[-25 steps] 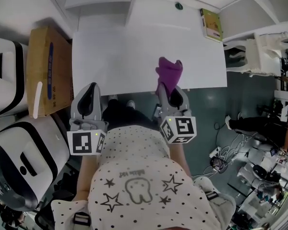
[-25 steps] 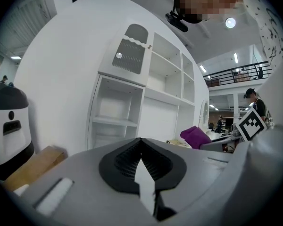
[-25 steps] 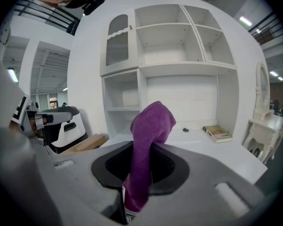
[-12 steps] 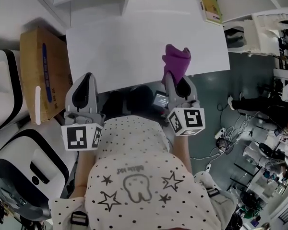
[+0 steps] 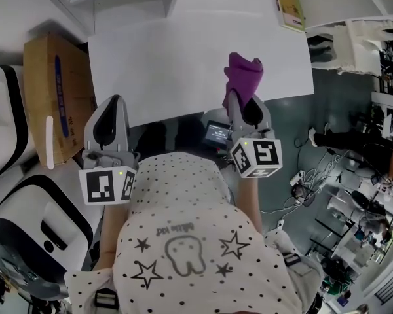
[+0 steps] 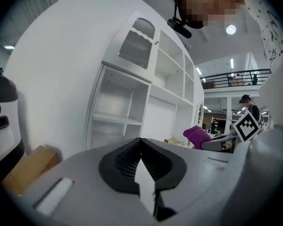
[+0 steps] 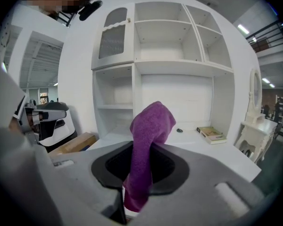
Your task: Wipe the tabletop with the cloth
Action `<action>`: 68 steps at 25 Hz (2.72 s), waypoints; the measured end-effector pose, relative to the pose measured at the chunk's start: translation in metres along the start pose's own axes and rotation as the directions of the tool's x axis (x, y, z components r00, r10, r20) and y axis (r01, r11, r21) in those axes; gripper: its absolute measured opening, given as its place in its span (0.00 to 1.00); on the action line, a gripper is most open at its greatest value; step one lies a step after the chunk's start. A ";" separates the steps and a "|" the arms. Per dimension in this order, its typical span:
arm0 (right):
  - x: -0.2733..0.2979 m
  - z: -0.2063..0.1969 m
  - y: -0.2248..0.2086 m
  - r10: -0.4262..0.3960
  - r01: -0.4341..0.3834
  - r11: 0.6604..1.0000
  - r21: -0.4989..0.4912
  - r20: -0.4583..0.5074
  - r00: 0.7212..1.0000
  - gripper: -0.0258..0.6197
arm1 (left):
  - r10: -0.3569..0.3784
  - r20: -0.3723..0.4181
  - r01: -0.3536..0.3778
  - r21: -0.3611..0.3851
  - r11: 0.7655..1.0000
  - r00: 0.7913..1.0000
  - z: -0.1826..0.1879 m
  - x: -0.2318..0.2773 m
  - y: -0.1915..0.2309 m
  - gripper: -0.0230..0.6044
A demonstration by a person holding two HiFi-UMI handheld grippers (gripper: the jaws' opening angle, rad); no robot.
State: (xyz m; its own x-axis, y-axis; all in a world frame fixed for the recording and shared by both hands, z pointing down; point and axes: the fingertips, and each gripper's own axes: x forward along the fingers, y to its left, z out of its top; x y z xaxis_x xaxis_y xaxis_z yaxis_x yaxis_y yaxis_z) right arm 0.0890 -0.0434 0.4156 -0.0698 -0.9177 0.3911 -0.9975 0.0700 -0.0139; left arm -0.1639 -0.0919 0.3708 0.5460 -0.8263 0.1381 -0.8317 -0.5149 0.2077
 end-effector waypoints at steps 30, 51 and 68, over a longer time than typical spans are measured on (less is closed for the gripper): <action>0.218 -0.064 0.026 0.072 -0.070 0.997 0.015 -0.257 0.964 0.16 | 0.070 -0.006 -0.070 -0.003 0.998 0.998 0.001 0.017 0.026 0.03; 0.274 -0.115 0.011 0.002 -0.014 1.000 -0.026 -0.436 0.900 0.15 | 0.065 -0.037 -0.065 -0.010 0.998 0.997 -0.005 0.020 0.026 0.03; 0.289 -0.129 0.017 -0.038 -0.010 0.995 -0.099 -0.470 0.882 0.15 | 0.089 -0.043 -0.091 -0.041 0.995 0.995 -0.012 0.011 0.036 0.03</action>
State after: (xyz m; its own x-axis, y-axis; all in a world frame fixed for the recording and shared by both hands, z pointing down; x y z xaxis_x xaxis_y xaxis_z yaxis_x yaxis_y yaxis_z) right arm 0.0533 -0.2567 0.6474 -0.0172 -0.6284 0.7777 -0.9903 0.1179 0.0733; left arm -0.1867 -0.1163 0.3909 0.4738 -0.8581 0.1978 -0.8729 -0.4280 0.2343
